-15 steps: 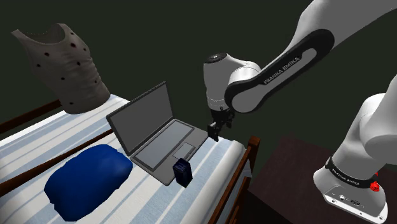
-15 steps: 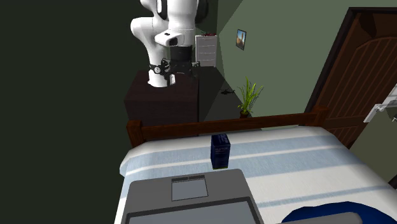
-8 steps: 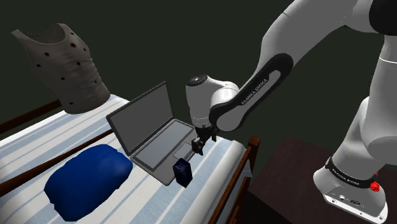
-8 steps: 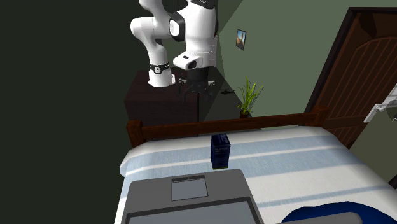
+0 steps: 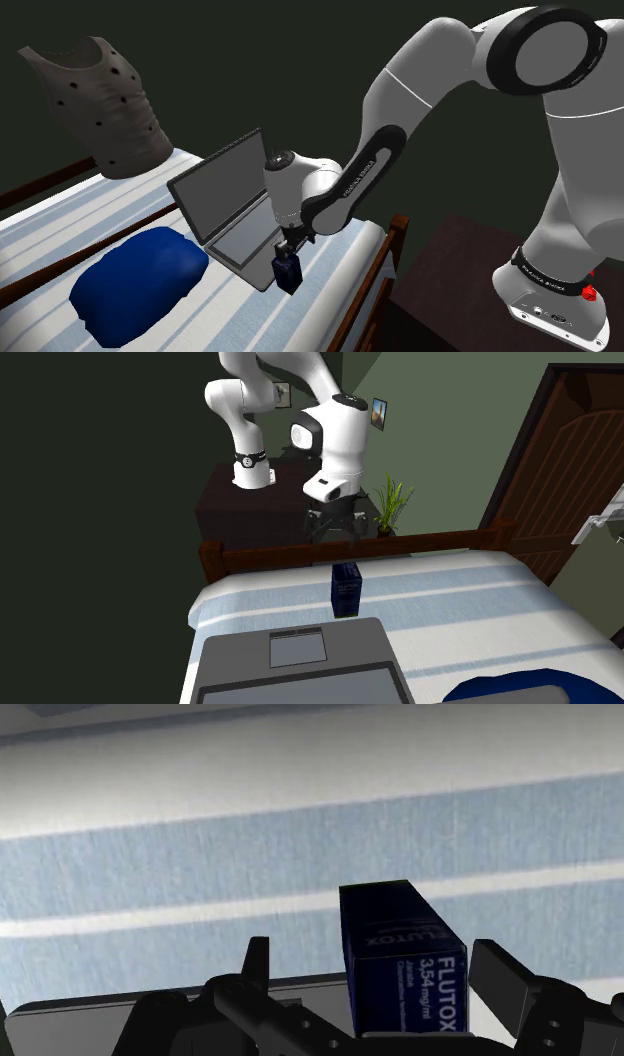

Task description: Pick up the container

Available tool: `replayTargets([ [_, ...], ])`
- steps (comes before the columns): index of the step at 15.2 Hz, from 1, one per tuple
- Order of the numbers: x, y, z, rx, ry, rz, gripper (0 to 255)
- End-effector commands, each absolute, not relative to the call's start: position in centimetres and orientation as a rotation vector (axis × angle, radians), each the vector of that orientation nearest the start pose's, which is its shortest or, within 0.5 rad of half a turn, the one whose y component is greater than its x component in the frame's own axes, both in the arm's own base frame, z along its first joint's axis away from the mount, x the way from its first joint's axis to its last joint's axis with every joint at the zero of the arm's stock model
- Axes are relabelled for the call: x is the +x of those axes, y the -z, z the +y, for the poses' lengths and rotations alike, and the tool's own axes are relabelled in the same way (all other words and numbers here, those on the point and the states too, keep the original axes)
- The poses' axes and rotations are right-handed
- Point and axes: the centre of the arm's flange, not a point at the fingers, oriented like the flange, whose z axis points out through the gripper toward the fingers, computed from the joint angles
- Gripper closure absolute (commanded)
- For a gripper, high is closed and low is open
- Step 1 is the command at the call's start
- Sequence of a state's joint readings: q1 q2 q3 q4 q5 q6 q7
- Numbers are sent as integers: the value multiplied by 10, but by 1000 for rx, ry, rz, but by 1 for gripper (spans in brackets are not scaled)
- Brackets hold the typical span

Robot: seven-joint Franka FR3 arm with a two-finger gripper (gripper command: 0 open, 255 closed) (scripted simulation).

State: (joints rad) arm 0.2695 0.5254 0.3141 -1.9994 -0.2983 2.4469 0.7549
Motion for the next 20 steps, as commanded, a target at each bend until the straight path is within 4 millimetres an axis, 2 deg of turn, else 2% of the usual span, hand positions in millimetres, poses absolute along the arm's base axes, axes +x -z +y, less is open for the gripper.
replayTargets([
  [1,515,-184,347,-3182,-13,-45,0],
  [3,521,-174,357,-3178,-10,-47,0],
  [10,521,-134,357,-3178,-10,-47,0],
  [12,521,-134,357,-3178,-10,-47,0],
  [13,520,-134,357,-3178,-10,-47,255],
  [20,521,-134,357,-3178,-10,-47,255],
])
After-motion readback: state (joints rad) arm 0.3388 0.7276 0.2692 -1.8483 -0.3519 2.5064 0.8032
